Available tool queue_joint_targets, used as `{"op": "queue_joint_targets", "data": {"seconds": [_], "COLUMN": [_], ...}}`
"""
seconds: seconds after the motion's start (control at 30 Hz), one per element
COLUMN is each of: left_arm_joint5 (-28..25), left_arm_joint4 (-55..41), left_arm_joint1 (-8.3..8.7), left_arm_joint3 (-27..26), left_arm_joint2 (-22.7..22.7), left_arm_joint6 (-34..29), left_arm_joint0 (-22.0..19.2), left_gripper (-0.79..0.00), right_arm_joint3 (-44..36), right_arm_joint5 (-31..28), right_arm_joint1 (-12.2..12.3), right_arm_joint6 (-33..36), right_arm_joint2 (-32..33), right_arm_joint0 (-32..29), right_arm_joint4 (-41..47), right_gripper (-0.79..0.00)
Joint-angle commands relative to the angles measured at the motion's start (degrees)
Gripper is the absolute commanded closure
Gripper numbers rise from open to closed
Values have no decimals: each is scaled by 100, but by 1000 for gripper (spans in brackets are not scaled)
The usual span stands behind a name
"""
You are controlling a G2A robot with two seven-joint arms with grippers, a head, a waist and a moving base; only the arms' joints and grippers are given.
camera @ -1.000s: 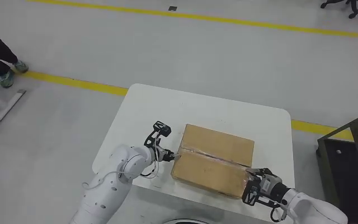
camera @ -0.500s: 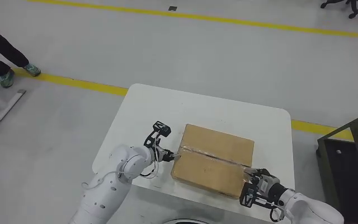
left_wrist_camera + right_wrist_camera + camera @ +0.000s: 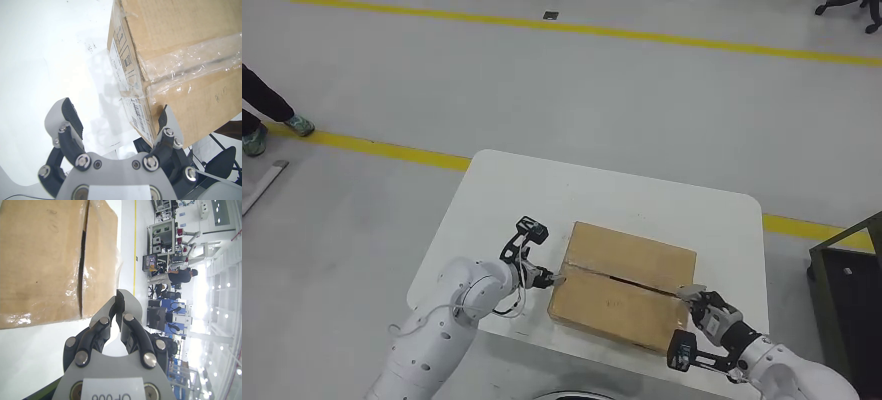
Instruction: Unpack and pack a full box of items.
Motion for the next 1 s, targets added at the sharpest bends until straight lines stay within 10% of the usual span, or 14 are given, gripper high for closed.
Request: {"op": "queue_joint_targets", "data": {"seconds": [0.0, 0.97], "left_arm_joint5": [15, 71], "left_arm_joint4": [-17, -54], "left_arm_joint1": [5, 18], "left_arm_joint3": [5, -41], "left_arm_joint2": [-18, 97], "left_arm_joint6": [8, 23], "left_arm_joint0": [5, -52], "left_gripper": [-785, -785], "right_arm_joint3": [110, 461], "right_arm_joint5": [6, -345], "right_arm_joint1": [7, 23], "right_arm_joint6": [-84, -501], "right_arm_joint2": [-42, 195], "right_arm_joint0": [-22, -243], "right_arm_joint4": [-205, -461], "right_gripper": [0, 0]}}
